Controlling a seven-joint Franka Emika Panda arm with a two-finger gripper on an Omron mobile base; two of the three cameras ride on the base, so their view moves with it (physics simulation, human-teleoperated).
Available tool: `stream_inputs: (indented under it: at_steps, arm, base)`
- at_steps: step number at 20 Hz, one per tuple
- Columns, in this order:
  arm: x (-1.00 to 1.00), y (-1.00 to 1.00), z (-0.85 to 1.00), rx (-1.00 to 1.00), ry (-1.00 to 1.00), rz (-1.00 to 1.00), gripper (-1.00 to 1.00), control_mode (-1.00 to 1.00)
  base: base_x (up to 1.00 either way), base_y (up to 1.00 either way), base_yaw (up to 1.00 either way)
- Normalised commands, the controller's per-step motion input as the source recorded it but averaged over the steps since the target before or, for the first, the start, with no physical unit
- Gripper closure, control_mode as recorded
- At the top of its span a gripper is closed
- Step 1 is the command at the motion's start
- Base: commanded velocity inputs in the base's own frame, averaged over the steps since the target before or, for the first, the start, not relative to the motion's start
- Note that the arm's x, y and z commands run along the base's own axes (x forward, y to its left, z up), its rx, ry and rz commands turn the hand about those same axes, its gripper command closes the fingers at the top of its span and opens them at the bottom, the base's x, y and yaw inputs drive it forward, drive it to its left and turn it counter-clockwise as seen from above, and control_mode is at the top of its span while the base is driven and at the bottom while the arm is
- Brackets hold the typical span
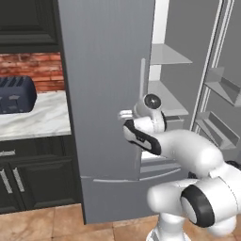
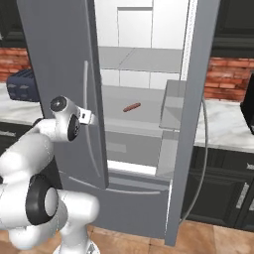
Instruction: Move the hot dog bun to the plate on the dining table and place the condiment next to that plate. Then navigate to the fridge and take the sausage and place it on the plate as well.
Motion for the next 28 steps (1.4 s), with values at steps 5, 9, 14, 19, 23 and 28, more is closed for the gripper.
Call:
stream_inputs:
  at_steps: [5, 9, 14, 19, 23, 28]
  arm:
    - [-1.00, 1.00, 0.41, 0.00, 0.00, 0.09, 1.00, -1.00]
    - [-0.97, 1.00, 0.59, 0.00, 0.06, 0.15, 1.00, -1.00]
    - [-0.75, 1.00, 0.67, 0.00, 0.12, 0.20, 1.00, -1.00]
    - [-0.62, 0.88, 0.74, 0.00, 0.00, 0.15, -1.00, -1.00]
    - [-0.97, -0.39, 0.53, -0.01, -0.07, 0.02, -1.00, -1.00]
    - [-0.53, -1.00, 0.16, -0.04, 0.03, -0.03, -1.00, -1.00]
  base:
    - [0.00, 0.00, 0.00]
    - [0.00, 0.00, 0.00]
    - [0.00, 0.00, 0.00]
    - [0.00, 0.00, 0.00]
    - [0.00, 0.00, 0.00]
    - [0.00, 0.00, 0.00]
